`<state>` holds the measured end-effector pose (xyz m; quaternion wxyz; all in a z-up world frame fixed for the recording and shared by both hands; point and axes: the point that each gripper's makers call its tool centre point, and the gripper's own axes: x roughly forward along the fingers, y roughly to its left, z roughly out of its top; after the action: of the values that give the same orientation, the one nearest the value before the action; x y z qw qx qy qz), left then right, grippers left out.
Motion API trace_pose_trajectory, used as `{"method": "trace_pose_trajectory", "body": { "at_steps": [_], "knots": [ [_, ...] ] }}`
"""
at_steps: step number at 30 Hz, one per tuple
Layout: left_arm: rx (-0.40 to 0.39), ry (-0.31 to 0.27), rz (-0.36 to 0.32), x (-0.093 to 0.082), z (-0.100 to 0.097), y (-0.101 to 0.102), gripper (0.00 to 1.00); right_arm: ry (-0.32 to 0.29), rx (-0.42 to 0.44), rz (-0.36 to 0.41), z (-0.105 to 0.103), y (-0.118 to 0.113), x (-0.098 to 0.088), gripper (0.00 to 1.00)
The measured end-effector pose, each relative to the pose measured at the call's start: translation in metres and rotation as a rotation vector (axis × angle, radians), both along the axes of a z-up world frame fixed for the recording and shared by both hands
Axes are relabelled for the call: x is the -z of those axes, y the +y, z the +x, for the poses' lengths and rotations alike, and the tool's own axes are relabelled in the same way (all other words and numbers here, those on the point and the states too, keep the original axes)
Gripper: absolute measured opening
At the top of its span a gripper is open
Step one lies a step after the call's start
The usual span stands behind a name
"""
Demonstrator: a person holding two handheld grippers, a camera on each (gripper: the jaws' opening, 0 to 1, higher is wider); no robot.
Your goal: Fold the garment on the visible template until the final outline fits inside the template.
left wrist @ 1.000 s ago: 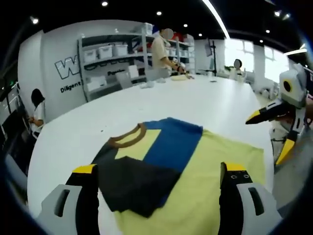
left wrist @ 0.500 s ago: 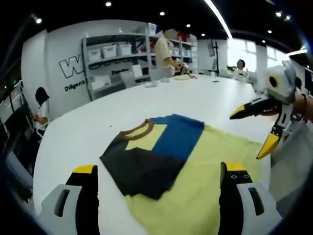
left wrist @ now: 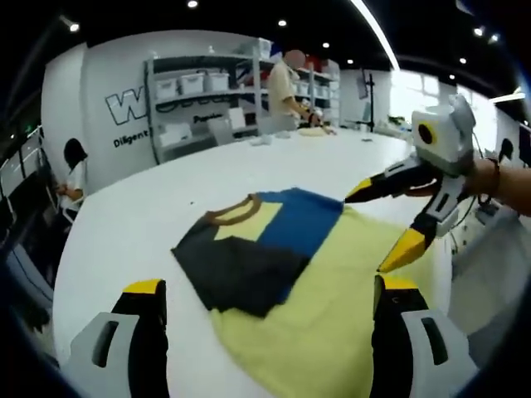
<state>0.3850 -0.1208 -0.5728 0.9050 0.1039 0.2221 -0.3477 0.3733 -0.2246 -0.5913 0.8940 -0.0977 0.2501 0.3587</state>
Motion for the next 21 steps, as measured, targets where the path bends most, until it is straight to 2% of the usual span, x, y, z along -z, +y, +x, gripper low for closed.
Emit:
{"method": "trace_pose_trajectory", "body": {
  "at_steps": [8, 16, 21],
  "knots": [
    [-0.013, 0.006, 0.003, 0.004, -0.008, 0.011, 0.99, -0.03, -0.097, -0.031, 0.017, 0.031, 0.007, 0.71],
    [-0.029, 0.038, -0.02, 0.008, -0.018, 0.019, 0.99, -0.045, -0.173, -0.087, 0.026, 0.049, 0.019, 0.64],
    [-0.04, 0.037, -0.019, 0.007, -0.024, 0.025, 0.99, -0.051, -0.224, -0.131, 0.03, 0.061, 0.034, 0.6]
  ]
}}
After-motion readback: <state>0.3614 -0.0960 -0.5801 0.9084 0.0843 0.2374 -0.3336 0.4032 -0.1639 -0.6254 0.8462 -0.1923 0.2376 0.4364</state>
